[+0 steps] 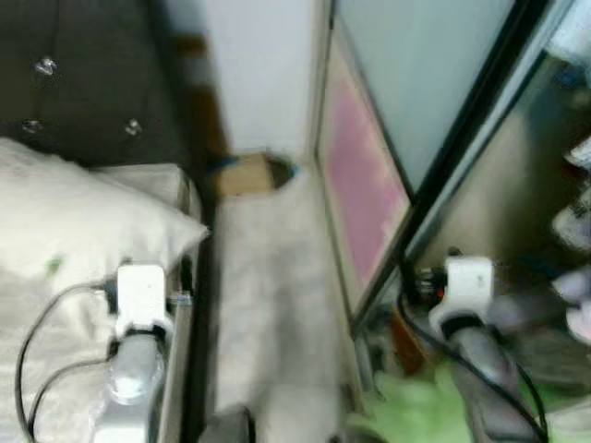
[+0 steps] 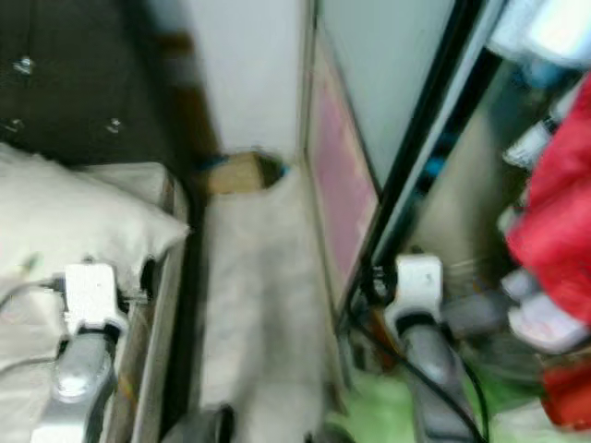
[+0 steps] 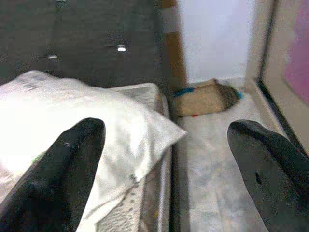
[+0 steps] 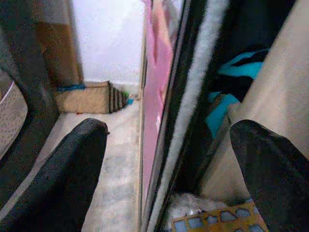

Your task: Clean up the room

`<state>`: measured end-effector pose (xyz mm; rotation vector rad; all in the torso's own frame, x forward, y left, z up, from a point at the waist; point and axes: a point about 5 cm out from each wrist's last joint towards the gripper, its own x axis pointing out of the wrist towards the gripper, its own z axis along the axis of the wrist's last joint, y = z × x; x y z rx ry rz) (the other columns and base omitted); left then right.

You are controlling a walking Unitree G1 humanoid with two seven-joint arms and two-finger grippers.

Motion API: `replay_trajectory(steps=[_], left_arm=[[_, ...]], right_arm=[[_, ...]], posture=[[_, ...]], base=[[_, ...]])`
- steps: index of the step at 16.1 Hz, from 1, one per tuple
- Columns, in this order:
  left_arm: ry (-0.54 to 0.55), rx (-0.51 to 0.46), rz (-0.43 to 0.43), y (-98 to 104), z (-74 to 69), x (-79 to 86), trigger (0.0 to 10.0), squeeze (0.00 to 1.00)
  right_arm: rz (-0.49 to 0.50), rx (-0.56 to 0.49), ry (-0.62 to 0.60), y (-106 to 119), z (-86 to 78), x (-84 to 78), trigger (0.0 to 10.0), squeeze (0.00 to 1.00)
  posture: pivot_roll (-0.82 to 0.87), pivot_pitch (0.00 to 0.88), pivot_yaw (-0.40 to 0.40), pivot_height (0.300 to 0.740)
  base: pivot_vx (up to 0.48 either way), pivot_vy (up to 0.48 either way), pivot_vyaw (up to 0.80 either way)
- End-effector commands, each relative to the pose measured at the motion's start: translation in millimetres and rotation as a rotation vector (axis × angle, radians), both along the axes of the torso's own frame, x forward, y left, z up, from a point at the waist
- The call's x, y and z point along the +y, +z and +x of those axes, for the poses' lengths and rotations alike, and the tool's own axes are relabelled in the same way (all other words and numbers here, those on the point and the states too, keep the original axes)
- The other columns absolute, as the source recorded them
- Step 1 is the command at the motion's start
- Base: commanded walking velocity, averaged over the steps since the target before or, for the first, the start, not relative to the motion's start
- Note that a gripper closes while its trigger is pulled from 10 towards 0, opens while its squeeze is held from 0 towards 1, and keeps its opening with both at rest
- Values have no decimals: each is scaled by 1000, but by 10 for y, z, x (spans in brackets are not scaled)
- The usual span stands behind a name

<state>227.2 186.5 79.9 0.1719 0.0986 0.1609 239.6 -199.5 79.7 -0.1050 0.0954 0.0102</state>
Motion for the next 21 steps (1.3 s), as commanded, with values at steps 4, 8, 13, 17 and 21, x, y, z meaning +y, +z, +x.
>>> replay_trajectory(steps=[4,8,13,17,21], left_arm=[[11,-52,43,101,85,73,10000,0],[-5,-44,47,74,84,49,10000,0],[-3,-54,28,75,79,17,10000,0],[3,-53,30,71,80,26,10000,0],[1,-53,15,70,80,19,10000,0]], right_arm=[[15,-13,13,49,70,38,10000,0],[13,-6,18,35,54,24,10000,0],[21,10,58,17,57,38,10000,0],[22,9,63,20,77,46,10000,0],[26,8,68,25,82,53,10000,0]], posture=[[20,114,-57,740],[18,111,-55,740],[20,110,-59,740],[19,112,-60,740],[15,118,-59,740]], base=[[0,0,800],[0,0,800],[0,0,800],[0,0,800],[0,0,800]])
